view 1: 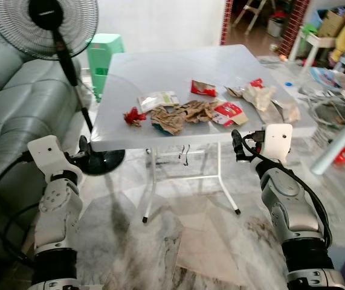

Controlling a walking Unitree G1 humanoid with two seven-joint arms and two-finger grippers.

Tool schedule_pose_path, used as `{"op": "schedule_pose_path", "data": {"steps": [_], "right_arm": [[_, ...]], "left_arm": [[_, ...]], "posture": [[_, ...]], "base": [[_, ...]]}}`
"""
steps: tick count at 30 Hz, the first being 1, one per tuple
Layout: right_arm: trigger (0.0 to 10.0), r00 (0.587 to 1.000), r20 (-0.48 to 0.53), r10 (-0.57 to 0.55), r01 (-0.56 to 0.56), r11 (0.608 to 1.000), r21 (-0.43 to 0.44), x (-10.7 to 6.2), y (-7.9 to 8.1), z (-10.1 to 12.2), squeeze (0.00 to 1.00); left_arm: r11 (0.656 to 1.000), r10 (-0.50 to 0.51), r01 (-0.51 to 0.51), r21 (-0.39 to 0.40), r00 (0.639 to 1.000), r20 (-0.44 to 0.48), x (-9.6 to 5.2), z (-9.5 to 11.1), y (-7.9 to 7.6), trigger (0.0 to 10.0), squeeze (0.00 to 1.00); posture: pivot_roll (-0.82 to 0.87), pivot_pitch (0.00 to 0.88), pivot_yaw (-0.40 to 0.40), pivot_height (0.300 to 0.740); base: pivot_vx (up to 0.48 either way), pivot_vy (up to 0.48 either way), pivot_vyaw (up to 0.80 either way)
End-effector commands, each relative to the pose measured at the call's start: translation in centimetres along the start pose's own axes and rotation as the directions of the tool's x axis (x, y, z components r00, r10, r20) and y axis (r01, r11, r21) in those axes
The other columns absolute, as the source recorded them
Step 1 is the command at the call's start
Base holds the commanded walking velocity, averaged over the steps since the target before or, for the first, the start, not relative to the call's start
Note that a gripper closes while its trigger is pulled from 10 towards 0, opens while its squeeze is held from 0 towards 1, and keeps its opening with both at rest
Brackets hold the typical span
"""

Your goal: Picking trash to rubbish bin

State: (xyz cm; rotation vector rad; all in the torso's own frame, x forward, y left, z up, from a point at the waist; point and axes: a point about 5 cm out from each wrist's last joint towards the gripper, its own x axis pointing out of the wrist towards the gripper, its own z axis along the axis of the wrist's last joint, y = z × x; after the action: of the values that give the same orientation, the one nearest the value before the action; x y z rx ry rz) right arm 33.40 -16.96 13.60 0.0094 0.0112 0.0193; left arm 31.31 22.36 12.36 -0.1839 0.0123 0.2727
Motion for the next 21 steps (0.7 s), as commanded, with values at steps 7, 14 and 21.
{"op": "schedule_pose_path", "data": {"steps": [7,14,21], "right_arm": [[10.0,0.999,0.003,-0.034,0.034,0.999,-0.003,0.1,-0.7,0.0,0.0],[10.0,0.999,0.015,-0.033,0.033,0.999,-0.016,0.0,-0.8,0.1,0.0],[10.0,0.998,0.067,0.006,-0.001,0.998,-0.068,-0.1,0.3,0.7,0.0]], "left_arm": [[0.981,-0.154,0.155,0.118,0.988,-0.01,-0.2,0.2,-2.4,10.0,0.0],[0.972,-0.213,0.21,0.101,0.977,0.015,-0.6,1.1,-3.2,10.0,0.0],[0.971,-0.224,0.218,0.097,0.973,0.06,-1.0,1.9,-3.9,10.0,0.0]], "posture": [[0.04,0.0,0.015,0.74],[0.04,0.0,0.023,0.74],[0.04,0.009,0.027,0.74]], "base": [[0.0,0.0,0.0],[0.0,0.0,0.0],[0.091,0.0,0.0]]}}
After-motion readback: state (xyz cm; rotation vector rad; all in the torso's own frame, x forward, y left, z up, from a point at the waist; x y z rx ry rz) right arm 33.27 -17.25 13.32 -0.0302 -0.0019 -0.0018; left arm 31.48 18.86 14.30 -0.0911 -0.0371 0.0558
